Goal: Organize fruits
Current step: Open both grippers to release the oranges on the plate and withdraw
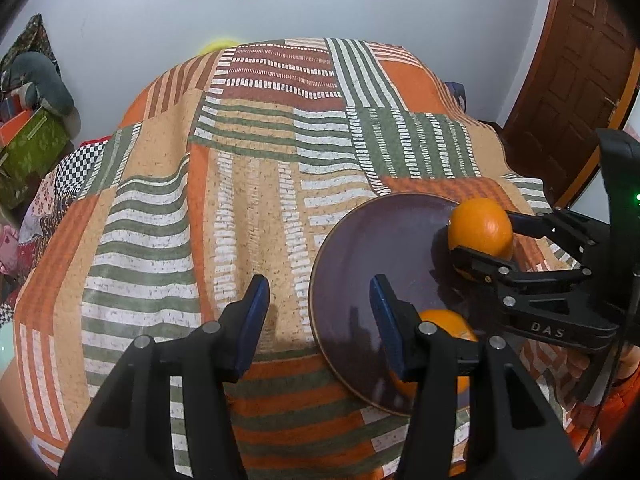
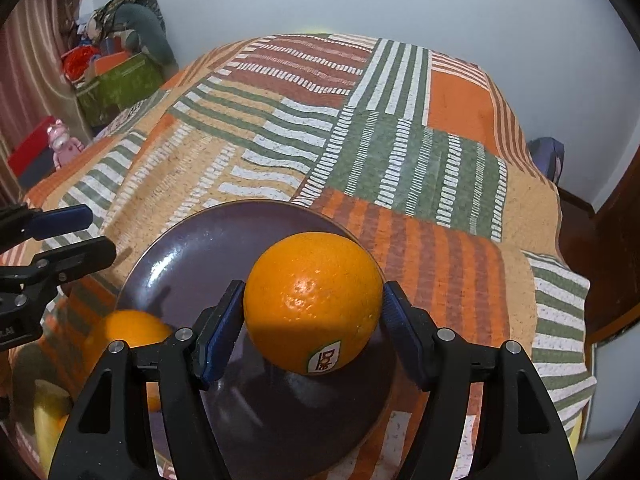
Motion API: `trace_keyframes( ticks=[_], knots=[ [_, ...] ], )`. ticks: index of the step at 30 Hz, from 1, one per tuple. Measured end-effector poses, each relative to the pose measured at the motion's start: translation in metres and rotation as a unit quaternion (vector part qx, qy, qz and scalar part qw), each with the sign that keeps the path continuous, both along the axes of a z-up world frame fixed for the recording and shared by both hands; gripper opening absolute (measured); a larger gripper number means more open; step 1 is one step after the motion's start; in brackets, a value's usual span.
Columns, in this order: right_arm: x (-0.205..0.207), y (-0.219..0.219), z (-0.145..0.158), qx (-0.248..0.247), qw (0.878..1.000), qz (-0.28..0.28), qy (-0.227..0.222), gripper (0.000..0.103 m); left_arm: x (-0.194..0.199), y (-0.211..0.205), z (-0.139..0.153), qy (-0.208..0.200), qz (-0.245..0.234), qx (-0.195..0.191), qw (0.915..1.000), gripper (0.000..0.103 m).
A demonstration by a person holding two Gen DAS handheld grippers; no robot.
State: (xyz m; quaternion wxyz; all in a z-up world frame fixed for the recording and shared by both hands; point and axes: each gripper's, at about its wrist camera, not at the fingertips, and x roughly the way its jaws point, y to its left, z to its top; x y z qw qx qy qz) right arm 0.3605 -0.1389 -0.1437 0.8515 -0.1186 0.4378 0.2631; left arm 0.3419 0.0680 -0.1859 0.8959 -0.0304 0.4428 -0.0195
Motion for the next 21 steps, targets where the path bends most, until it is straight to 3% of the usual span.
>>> trace_keyframes(
  ticks=[4,10,12,21],
  knots=[
    [-0.01,-0.003,0.013,-0.003,1.0,-0.005,-0.031,0.083,-0.008,-0.002,0.007,-0.003,0.0,0.0,1.0,0.052],
    [-0.031,-0.011,0.036,-0.001,0.999,-0.008,-0.053,0.084,-0.03,-0.007,0.026,-0.016,-0.005,0.002,0.9999,0.053],
    [-0.041,-0.016,0.043,0.001,0.998,-0.01,-0.06,0.084,-0.041,-0.008,0.034,-0.023,-0.005,0.001,0.9997,0.058],
    [-0.084,-0.044,0.073,0.047,0.996,-0.025,-0.065,0.084,-0.087,-0.015,0.056,-0.033,-0.011,0.01,0.9993,0.064]
  ],
)
